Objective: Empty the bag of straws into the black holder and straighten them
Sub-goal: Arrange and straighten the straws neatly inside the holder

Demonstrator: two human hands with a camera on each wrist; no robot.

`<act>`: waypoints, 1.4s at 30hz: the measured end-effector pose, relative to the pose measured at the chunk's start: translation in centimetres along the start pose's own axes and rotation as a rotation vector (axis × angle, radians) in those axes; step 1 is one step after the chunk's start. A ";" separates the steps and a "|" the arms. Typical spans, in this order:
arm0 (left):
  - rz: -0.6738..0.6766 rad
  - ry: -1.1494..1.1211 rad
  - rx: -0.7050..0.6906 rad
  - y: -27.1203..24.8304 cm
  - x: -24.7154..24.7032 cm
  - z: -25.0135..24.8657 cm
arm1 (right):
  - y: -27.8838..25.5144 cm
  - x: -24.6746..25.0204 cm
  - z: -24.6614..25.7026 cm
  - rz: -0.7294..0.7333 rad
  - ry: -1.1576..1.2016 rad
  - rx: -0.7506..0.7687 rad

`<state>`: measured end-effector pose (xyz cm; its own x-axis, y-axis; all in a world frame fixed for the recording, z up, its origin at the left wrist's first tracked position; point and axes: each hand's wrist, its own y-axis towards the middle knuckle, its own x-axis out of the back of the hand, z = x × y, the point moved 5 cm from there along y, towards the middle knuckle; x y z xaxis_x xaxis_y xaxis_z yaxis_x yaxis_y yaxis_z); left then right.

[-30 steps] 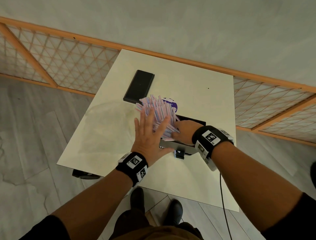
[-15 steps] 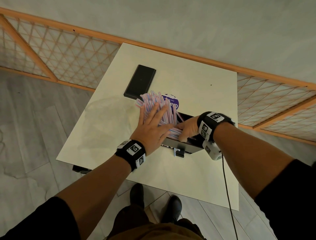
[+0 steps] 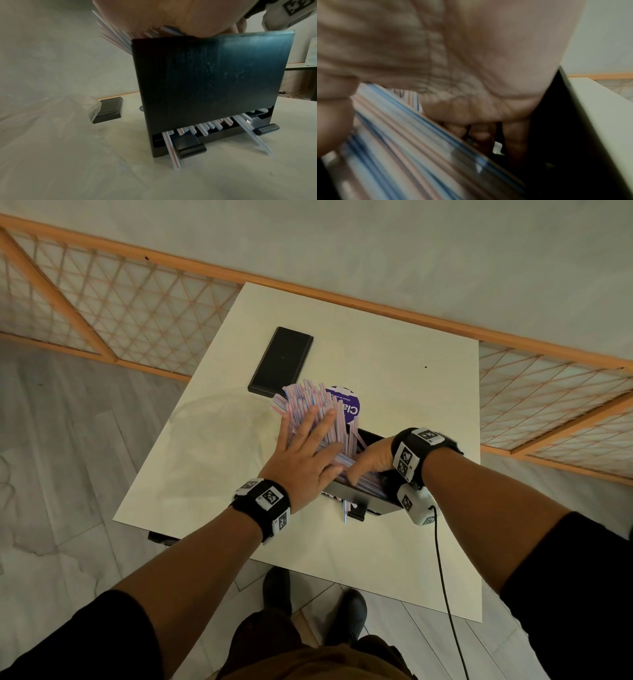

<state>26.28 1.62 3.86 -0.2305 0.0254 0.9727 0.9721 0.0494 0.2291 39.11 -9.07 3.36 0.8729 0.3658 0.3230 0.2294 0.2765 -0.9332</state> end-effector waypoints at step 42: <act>-0.004 0.017 0.045 -0.3 -0.6 0.5 | 1.9 -0.2 -0.4 0.112 -0.003 -0.034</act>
<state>26.12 2.07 3.20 -0.2328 0.0079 0.9725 0.9683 0.0948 0.2310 39.52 -8.97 1.44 0.8923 0.3957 0.2172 0.1453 0.2038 -0.9682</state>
